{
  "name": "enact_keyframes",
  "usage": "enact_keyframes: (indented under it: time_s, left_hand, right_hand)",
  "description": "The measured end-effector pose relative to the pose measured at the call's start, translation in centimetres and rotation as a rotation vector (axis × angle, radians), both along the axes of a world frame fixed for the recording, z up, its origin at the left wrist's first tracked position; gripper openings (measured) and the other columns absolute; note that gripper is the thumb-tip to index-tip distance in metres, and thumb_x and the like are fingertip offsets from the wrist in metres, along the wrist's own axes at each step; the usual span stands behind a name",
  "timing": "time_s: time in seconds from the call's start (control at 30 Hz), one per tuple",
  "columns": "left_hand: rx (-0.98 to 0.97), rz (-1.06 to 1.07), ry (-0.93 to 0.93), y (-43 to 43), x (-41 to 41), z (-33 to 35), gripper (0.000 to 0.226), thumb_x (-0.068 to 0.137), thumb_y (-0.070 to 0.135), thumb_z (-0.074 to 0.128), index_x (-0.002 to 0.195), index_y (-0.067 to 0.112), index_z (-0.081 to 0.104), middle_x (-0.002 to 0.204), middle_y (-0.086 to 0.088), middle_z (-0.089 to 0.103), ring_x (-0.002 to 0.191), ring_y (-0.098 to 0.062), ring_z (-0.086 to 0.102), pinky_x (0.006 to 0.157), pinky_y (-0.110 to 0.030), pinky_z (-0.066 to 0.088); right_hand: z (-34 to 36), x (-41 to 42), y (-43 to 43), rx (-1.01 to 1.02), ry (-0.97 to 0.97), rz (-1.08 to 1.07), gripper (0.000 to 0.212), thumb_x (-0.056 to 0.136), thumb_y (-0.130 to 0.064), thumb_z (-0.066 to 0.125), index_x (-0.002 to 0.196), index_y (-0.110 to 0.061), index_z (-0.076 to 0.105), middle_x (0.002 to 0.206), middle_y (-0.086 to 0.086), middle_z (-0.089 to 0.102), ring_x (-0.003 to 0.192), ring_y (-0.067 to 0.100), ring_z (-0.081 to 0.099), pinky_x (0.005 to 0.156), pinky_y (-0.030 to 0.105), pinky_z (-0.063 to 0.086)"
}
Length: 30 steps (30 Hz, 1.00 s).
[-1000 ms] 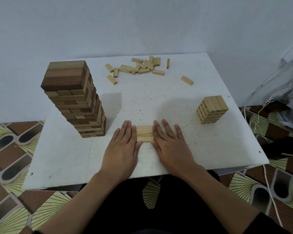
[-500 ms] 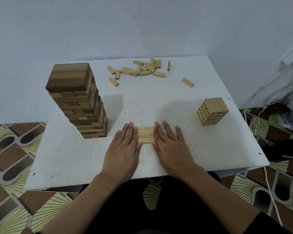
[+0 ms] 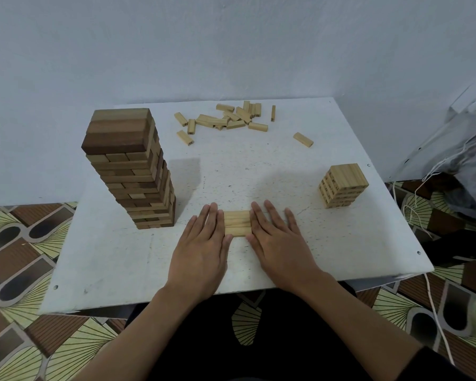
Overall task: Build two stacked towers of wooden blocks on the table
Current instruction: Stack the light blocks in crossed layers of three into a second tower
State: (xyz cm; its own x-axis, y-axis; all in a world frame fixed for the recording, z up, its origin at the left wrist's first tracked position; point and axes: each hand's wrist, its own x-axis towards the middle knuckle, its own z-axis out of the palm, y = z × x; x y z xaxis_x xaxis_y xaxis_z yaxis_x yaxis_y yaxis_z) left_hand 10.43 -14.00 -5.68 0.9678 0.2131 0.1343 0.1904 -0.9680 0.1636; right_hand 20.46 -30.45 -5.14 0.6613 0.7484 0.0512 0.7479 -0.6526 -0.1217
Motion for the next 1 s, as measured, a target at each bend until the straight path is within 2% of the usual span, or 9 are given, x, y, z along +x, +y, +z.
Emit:
enact_keyframes:
  time_s: [0.17,0.33,0.5,0.6,0.73,0.87,1.0]
  left_hand:
    - [0.015,-0.012,0.009,0.1,-0.1,0.1,0.066,0.109,0.043,0.008,0.156,0.002,0.030,0.165,-0.013,0.026,0.155,-0.024,0.018,0.125,-0.044,0.023]
    - [0.033,-0.028,0.007,0.3,-0.2,0.2,0.066,0.109,0.042,0.007,0.155,0.001,0.031,0.164,-0.014,0.028,0.154,-0.025,0.020,0.125,-0.042,0.021]
    - [0.020,-0.040,-0.002,0.3,-0.3,0.4,0.069,0.108,0.043,0.002,0.155,0.001,0.030,0.164,-0.014,0.027,0.154,-0.025,0.020,0.125,-0.041,0.020]
    - [0.015,-0.034,-0.009,0.3,-0.3,0.3,0.066,0.108,0.041,0.006,0.155,0.001,0.031,0.163,-0.014,0.028,0.154,-0.025,0.022,0.124,-0.043,0.022]
    - [0.019,-0.029,-0.006,0.3,-0.3,0.3,0.062,0.109,0.037,0.014,0.154,0.000,0.034,0.162,-0.016,0.031,0.153,-0.026,0.024,0.123,-0.045,0.027]
    - [0.030,-0.025,0.011,0.2,-0.3,0.4,0.062,0.109,0.037,0.015,0.154,-0.001,0.034,0.162,-0.016,0.032,0.153,-0.027,0.025,0.123,-0.045,0.028]
    - [0.026,-0.026,0.029,0.2,-0.3,0.4,0.062,0.109,0.037,0.014,0.154,-0.001,0.034,0.162,-0.016,0.030,0.153,-0.027,0.024,0.123,-0.046,0.028]
  right_hand:
    - [0.4,0.0,-0.1,0.026,0.043,0.015,0.078,0.102,-0.054,-0.007,0.157,-0.012,0.031,0.167,-0.002,0.017,0.155,0.020,0.005,0.125,0.053,0.009]
    - [1.0,0.0,-0.3,0.014,0.107,0.025,0.075,0.100,-0.055,-0.002,0.159,-0.016,0.022,0.168,-0.007,0.007,0.155,0.014,-0.006,0.126,0.046,-0.003]
    - [1.0,0.3,-0.6,0.030,0.156,0.042,0.079,0.097,-0.060,-0.006,0.160,-0.019,0.018,0.168,-0.009,0.002,0.154,0.010,-0.012,0.126,0.044,-0.006]
    - [0.9,0.3,-0.5,0.043,0.140,0.042,0.082,0.096,-0.061,-0.009,0.160,-0.018,0.019,0.168,-0.008,0.004,0.154,0.011,-0.009,0.126,0.044,-0.004]
    - [0.7,-0.1,-0.1,0.033,0.108,0.015,0.072,0.101,-0.051,0.000,0.158,-0.013,0.023,0.168,-0.003,0.011,0.155,0.017,-0.001,0.125,0.047,-0.001]
    - [0.3,-0.4,0.1,0.032,0.036,-0.013,0.064,0.106,-0.043,0.013,0.153,-0.007,0.036,0.163,0.004,0.029,0.154,0.025,0.017,0.123,0.055,0.016]
    - [0.1,-0.3,0.1,0.032,0.044,0.001,0.064,0.106,-0.044,0.011,0.154,-0.008,0.033,0.165,0.003,0.025,0.154,0.024,0.014,0.123,0.054,0.012]
